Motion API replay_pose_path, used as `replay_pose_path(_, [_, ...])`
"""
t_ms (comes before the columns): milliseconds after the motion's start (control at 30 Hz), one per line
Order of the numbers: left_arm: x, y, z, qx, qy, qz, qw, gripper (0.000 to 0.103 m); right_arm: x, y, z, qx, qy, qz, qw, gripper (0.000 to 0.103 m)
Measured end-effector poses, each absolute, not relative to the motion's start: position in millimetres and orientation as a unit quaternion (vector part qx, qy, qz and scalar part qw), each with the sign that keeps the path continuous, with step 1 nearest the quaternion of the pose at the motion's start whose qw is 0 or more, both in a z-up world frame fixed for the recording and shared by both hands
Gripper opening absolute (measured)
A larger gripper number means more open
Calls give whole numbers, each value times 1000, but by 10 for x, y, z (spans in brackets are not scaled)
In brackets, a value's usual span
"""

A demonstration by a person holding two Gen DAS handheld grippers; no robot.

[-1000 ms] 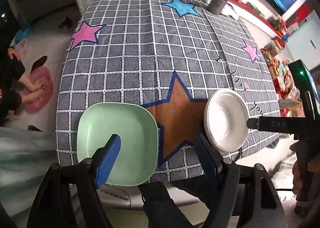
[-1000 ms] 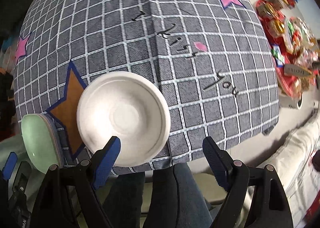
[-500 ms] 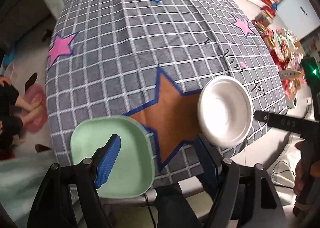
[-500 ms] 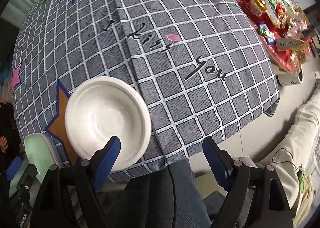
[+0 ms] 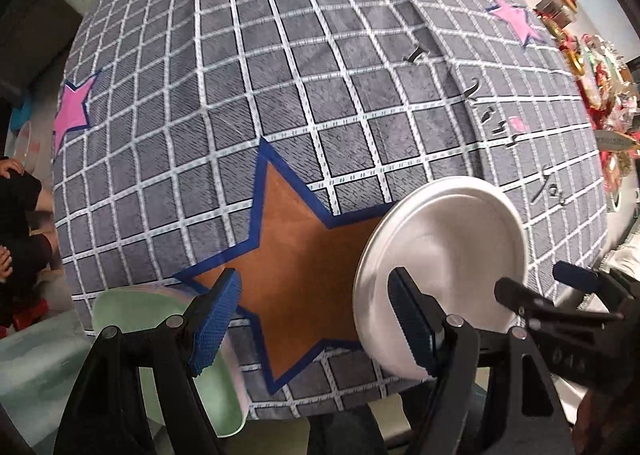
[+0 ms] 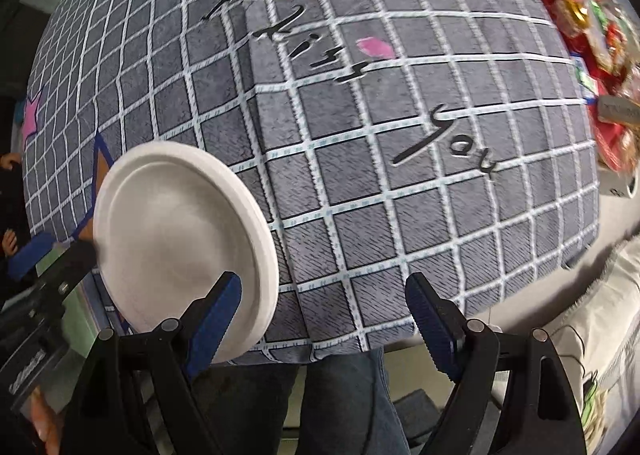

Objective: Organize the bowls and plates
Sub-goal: 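Grasp the white bowl stack rim with the left gripper, then lift the bowl stack with the left gripper over the green plate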

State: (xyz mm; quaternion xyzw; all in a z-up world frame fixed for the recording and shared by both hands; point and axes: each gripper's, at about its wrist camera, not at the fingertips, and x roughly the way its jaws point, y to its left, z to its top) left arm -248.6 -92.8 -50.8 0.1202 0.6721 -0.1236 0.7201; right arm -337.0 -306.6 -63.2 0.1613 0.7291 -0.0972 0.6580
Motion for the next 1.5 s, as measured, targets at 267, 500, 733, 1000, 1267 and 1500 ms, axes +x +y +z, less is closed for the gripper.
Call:
replay_pose_path(267, [-2474,-1070,-841,138,691,-110,701,79,-3305,-2995,-937,162,743,-60,647,85])
replay_pose_path(500, [-2508,-1014,-1075,115,708,-96,690,79,-3305,-2771,-1103,165,745,-55,644,85])
replay_pose_path(733, [-2603,-968,-1187,93,716,-109,683,68,-3025,-2704,-1173,173,743,-34,646,58])
replay_pose_path(1000, [-2812,-1311,-1257,83,721,-145,672,34,-2893,-2320,-1208,186,742,-9,644,30])
replay_pose_path(1267, [-2820,-1304,-1300,80,720,-150,673,34,-2835,-2041,-1238,186,742,-16,643,30])
replay_pose_path(1500, [-2699,-1252,-1173,83,723,-159,667,32,-2805,-2198,-1255,190,747,-20,636,30])
